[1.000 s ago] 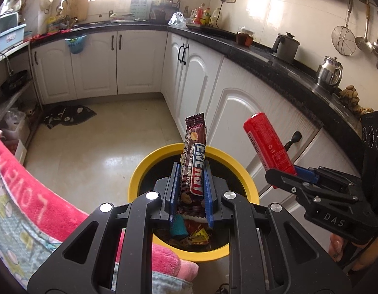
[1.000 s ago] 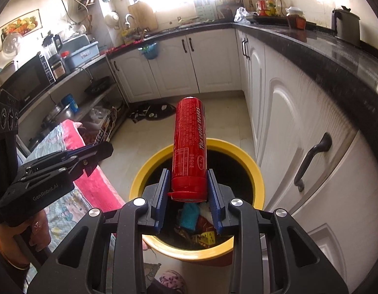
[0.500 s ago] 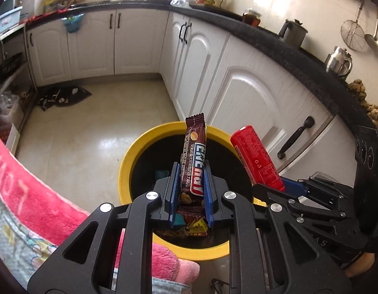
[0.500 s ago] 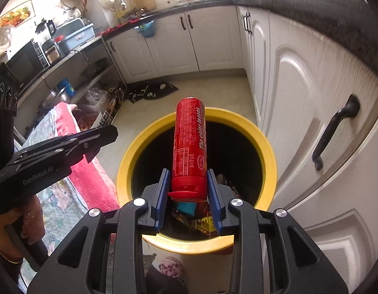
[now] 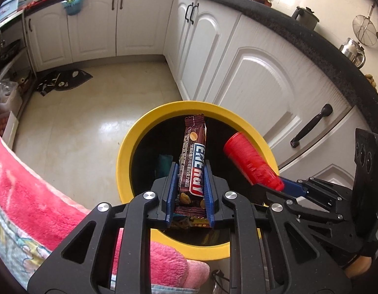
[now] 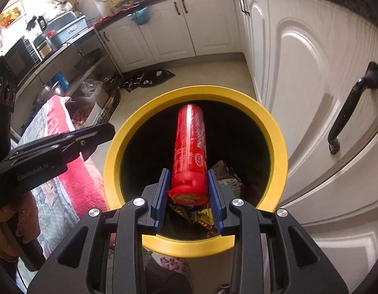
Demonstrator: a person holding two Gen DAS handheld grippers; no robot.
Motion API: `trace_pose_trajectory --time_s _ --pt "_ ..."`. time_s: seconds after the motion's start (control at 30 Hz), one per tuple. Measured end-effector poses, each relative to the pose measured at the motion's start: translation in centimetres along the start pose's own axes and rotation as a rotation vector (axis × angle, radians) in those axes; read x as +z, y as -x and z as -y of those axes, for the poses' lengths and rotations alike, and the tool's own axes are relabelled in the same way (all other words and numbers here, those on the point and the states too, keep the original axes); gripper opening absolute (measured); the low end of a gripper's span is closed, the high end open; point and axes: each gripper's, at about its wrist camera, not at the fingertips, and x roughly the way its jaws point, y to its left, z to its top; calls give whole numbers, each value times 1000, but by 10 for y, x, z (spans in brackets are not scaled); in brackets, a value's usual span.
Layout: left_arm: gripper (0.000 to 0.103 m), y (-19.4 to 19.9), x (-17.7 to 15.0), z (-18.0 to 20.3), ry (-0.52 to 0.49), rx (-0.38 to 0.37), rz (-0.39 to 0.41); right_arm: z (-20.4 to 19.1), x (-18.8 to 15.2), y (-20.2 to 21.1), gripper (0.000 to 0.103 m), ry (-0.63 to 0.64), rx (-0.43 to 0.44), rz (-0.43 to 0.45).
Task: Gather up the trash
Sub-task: 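Open both tools to drop the can and snack bar into the bin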
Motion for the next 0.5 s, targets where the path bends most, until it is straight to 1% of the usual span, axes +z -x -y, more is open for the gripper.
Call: trace_pose_trajectory --time_s 0.1,0.13,0.2,0.23,0.27,0.33,0.37,0.43,0.5 --pt "14 0 0 -1 2 1 -2 6 1 -3 33 -28 -1 -10" --pt "17 0 0 -1 1 5 -3 7 1 -3 34 -32 -3 -9" --pt "24 0 0 -1 -1 20 -7 9 1 -2 34 -38 -7 -5" --pt "30 0 0 -1 0 26 -9 10 1 -1 35 -41 -11 -3" --pt "34 1 0 -2 1 31 -10 11 1 1 35 -44 -12 0" --pt "38 2 1 -3 3 38 -10 12 1 3 37 -46 -17 8" --pt "44 3 1 -3 6 44 -10 12 2 4 38 -47 -21 12" --pt "52 5 2 -5 13 51 -7 13 3 6 44 -50 -24 19" --pt "58 8 3 -7 22 61 -7 14 3 9 46 -50 -30 28"
